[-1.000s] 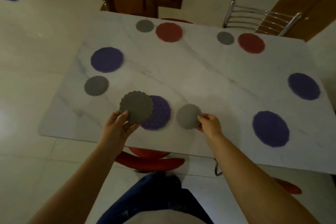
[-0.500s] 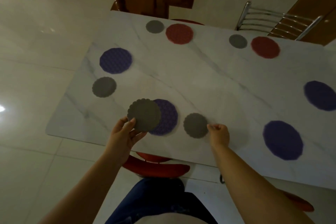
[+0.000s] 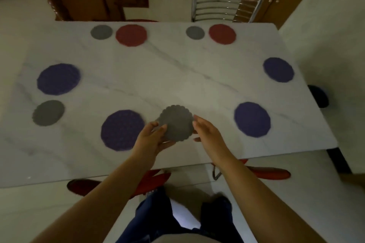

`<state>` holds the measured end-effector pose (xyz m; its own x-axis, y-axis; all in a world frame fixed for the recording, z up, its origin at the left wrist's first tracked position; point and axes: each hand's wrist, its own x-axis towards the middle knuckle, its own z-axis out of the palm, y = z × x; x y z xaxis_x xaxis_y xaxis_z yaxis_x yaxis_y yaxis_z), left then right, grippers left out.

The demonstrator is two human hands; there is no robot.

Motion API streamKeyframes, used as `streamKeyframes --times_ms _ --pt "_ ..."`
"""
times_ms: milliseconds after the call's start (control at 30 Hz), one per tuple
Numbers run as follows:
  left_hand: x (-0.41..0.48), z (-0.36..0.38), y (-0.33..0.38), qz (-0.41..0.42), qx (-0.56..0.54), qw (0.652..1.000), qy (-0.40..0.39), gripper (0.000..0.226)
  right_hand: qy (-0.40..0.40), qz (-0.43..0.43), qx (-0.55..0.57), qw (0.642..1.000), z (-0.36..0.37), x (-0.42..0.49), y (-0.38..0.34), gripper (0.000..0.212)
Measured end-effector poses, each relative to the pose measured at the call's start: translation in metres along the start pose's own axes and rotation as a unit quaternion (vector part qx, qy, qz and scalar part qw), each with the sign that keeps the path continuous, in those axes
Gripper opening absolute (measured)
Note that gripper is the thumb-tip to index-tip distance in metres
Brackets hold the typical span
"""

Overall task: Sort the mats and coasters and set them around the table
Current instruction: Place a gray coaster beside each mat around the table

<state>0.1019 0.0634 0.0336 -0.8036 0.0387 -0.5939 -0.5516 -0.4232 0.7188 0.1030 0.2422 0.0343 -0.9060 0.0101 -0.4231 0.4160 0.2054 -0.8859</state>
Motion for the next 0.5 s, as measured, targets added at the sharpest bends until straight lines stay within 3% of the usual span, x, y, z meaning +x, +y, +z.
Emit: streamKeyframes --times_ms 67,167,333,433,500 --pt "-0.004 0.036 -0.021 -0.005 0.015 1.0 0.007 0.01 0.021 -0.036 -0.033 0.999 -0.026 -0.007 0.007 0.034" --pt "-0.013 0.088 -0.057 0.009 0.026 0.999 0.044 0.011 0.075 -0.096 -0.168 0.978 -0.074 -0.019 0.026 0.048" --pt "-0.038 0.169 -0.124 0.017 -0.014 0.998 0.055 0.01 0.067 -0.166 -0.293 0.939 -0.168 -0.043 0.052 0.053" --pt "-0.052 0.21 -0.153 0.016 -0.042 0.997 0.055 0.009 0.075 -0.207 -0.333 0.917 -0.217 -0.058 0.062 0.053" --pt "-0.058 0.232 -0.165 0.022 -0.046 0.997 0.058 0.008 0.099 -0.209 -0.316 0.92 -0.242 -0.064 0.065 0.049"
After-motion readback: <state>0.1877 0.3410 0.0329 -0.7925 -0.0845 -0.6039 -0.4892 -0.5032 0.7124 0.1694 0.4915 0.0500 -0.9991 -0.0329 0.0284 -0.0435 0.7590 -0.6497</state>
